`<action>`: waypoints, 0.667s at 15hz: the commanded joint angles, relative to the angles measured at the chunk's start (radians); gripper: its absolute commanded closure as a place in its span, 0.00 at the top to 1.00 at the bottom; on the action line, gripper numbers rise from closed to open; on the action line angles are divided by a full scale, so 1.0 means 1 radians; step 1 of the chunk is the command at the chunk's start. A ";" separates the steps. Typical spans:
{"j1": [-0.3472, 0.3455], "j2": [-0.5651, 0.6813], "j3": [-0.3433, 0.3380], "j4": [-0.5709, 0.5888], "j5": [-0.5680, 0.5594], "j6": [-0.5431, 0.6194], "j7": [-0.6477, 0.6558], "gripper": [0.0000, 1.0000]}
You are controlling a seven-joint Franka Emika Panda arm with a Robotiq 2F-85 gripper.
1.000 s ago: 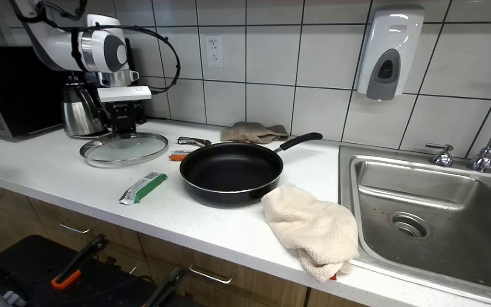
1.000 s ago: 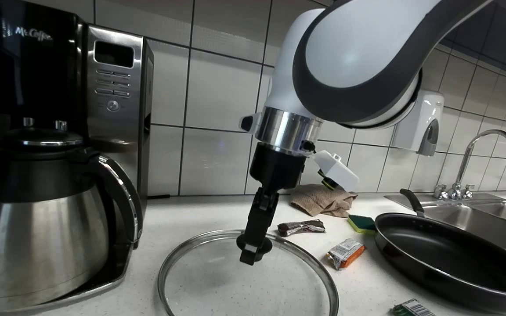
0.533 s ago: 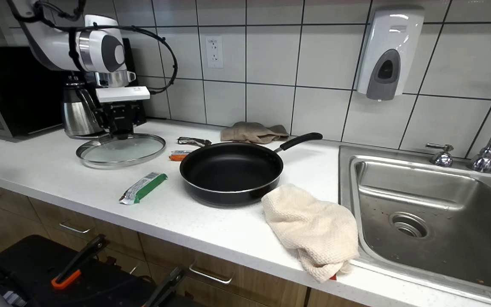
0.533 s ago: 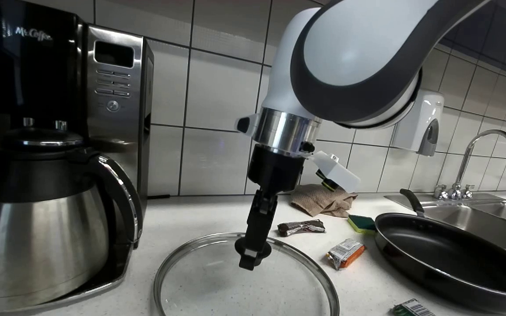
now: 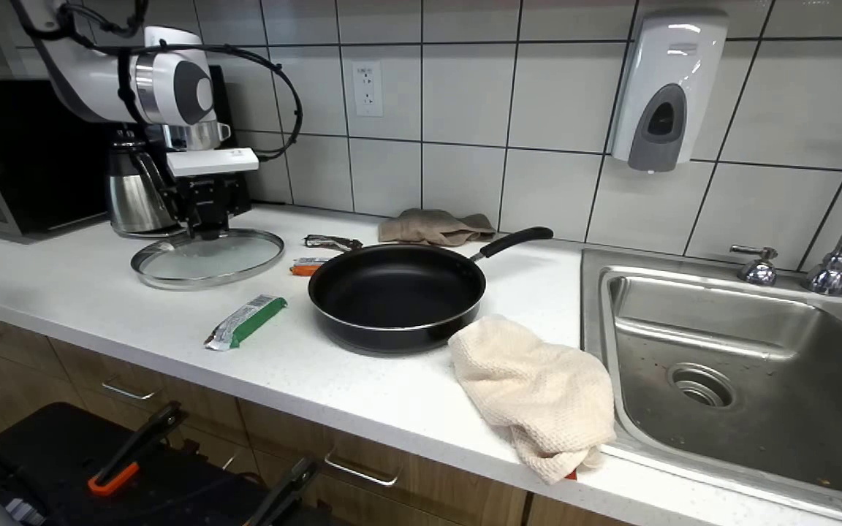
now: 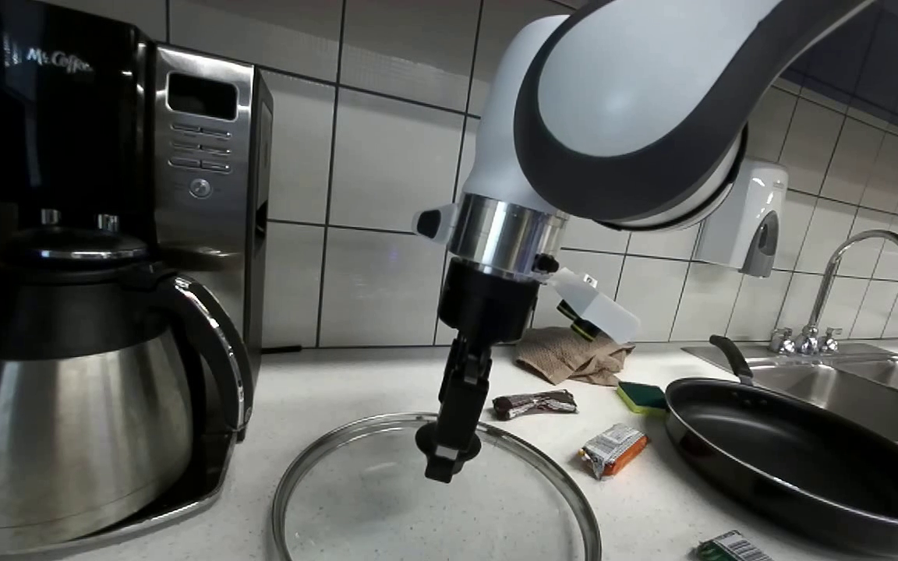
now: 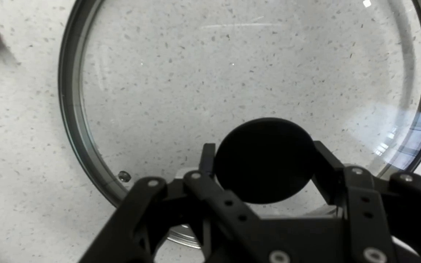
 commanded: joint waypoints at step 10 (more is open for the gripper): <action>0.012 -0.037 -0.010 0.039 -0.078 -0.117 -0.050 1.00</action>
